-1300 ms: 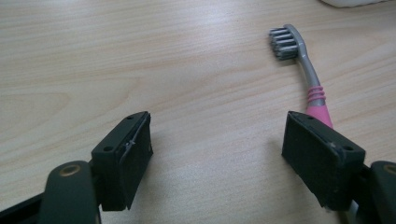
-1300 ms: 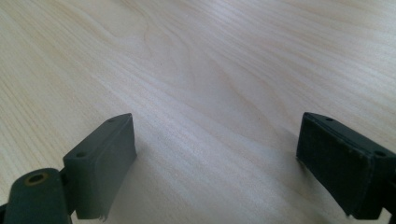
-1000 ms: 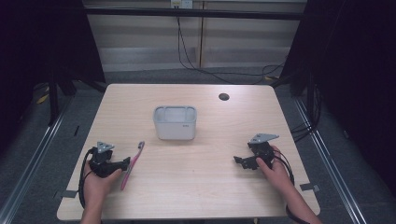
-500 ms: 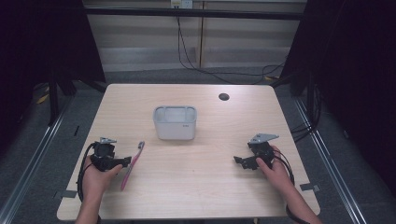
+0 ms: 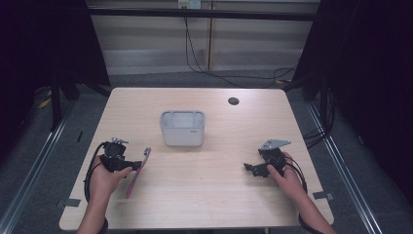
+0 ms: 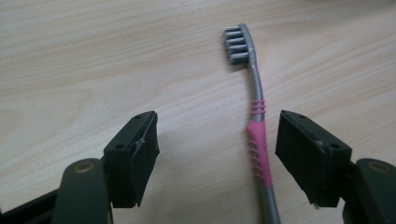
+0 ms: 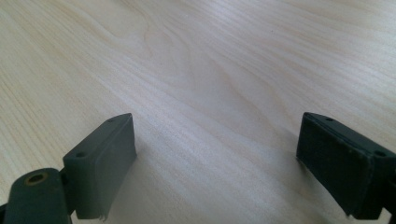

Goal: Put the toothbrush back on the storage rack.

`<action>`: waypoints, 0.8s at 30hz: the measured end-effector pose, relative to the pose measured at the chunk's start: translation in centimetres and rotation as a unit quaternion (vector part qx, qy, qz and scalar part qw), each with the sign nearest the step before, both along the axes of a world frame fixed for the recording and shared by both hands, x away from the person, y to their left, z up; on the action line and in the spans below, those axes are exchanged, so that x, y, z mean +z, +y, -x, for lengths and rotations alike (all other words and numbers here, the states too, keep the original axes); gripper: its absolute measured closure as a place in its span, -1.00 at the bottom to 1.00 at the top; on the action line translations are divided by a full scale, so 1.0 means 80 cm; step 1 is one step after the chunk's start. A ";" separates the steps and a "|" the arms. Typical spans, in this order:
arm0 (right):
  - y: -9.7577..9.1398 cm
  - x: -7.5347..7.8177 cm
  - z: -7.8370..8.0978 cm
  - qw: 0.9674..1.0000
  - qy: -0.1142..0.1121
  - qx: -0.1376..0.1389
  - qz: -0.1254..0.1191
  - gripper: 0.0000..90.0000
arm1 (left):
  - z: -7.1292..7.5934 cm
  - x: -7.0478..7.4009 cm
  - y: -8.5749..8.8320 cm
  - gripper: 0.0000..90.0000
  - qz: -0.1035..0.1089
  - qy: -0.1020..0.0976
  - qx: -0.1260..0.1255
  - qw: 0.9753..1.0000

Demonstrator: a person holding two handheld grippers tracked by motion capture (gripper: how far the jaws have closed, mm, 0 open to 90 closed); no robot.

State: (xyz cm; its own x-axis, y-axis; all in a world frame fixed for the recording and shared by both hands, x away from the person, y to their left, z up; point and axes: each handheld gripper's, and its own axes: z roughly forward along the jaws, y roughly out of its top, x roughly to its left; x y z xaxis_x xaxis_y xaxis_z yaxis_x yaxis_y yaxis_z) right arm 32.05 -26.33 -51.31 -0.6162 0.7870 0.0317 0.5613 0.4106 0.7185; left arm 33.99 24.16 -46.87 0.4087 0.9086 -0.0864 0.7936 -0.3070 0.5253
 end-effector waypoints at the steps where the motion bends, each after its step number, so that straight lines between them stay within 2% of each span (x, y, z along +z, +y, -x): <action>1: 0.000 0.000 0.000 1.000 0.000 0.000 0.001 -0.75 | -0.002 0.001 -0.003 -0.33 -0.002 0.003 -0.005 1.000; 11: 0.000 0.000 0.000 1.000 0.000 0.000 0.000 -0.75 | -0.015 0.009 -0.026 -0.24 -0.018 0.030 -0.033 0.999; 24: 0.000 0.000 0.000 1.000 0.000 0.000 0.000 -0.75 | -0.026 0.002 -0.040 0.06 -0.043 0.061 -0.051 0.996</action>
